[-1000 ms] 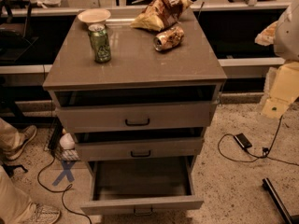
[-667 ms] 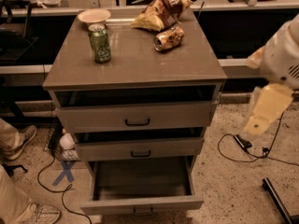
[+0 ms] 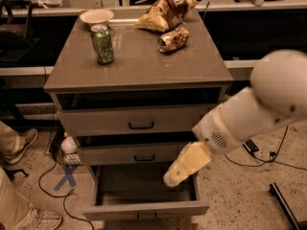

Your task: Close bottom drawer

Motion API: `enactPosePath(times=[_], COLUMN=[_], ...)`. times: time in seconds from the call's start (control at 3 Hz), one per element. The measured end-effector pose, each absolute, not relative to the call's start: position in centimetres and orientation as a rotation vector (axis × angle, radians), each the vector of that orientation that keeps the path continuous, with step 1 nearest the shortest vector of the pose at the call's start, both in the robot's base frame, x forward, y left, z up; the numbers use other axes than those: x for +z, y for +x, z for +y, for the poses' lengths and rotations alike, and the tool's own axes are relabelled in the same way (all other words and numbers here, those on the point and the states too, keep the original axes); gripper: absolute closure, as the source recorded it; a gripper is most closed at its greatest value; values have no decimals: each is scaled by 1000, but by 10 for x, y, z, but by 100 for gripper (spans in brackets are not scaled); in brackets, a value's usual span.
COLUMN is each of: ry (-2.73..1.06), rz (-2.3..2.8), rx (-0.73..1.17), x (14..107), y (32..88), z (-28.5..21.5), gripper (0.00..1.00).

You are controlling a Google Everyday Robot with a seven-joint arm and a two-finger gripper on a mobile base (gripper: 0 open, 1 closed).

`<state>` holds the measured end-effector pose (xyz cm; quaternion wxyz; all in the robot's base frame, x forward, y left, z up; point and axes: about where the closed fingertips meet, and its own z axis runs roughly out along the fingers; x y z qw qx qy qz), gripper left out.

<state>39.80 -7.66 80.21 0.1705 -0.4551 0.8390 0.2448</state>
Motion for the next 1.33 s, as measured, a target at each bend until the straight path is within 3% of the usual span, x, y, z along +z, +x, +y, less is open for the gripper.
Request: enactPosePath(times=[0.67, 1.33], ry=[-1272, -1119], rz=[2393, 2709], rx=[737, 906], x=[772, 566], y=[390, 384], z=[-58, -49], gripper=[0, 0])
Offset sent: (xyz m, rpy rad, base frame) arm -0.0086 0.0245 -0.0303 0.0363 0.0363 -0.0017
